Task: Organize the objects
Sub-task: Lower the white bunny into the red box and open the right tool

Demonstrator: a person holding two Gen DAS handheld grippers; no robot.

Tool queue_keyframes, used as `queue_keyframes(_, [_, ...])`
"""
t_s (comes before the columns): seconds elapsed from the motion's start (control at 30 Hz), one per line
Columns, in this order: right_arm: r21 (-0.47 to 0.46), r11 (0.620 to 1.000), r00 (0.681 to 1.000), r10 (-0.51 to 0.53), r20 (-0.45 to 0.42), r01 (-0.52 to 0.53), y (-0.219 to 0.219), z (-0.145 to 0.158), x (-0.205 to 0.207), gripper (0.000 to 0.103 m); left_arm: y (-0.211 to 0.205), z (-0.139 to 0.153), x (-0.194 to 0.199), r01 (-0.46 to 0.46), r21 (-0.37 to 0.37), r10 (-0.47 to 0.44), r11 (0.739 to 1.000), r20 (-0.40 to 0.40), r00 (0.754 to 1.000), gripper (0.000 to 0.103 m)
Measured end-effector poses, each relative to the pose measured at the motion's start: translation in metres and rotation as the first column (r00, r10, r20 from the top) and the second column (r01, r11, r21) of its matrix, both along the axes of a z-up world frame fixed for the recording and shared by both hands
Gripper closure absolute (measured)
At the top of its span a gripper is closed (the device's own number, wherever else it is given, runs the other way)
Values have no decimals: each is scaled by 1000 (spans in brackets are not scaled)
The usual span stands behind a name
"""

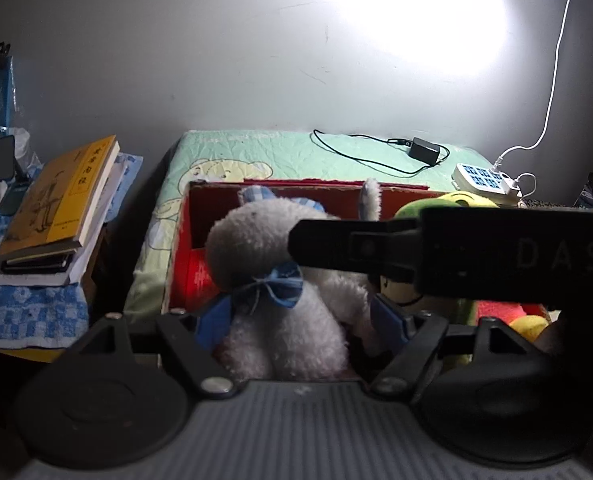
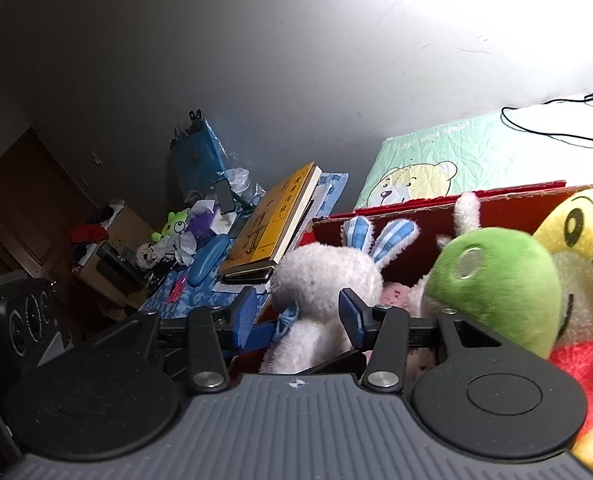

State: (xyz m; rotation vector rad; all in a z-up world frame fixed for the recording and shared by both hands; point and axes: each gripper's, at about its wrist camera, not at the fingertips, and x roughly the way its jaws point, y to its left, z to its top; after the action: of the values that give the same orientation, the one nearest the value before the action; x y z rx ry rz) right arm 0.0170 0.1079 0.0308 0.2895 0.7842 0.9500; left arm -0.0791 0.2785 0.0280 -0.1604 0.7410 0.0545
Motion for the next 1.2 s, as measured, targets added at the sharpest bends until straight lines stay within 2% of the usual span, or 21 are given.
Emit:
queue_keyframes(0.13, [-16,999,999,-46,27,47,-16,6,-6,53,-12,6,-2,13,28,-13,1000,1,1000,16])
queue_keyframes(0.37, [-52,992,993,-109,50,112,-39,6,-17,53,-31,10,-4,11,78,-7,997,-47,999,13])
queue_keyframes(0.63, [-97,974,972,-193,132,206,-53,10,-35,52,-47,12,-8,-5,86,14,996,-106,994,10])
queue_keyframes(0.73, [-107,961,959,-239,154,256,-60,12,-41,47,-52,11,-11,-20,87,30,996,-115,993,9])
queue_keyframes(0.87, [-148,924,920,-313,237,352,-66,13,-54,38,-60,11,-16,-45,107,58,993,-121,991,9])
queue_keyframes(1.0, [-141,900,891,-366,270,412,-73,11,-63,35,-68,12,-21,-57,136,74,989,-124,989,9])
queue_keyframes(1.2, [-129,896,889,-387,244,425,-81,10,-68,35,-72,8,-23,-74,115,93,991,-166,982,9])
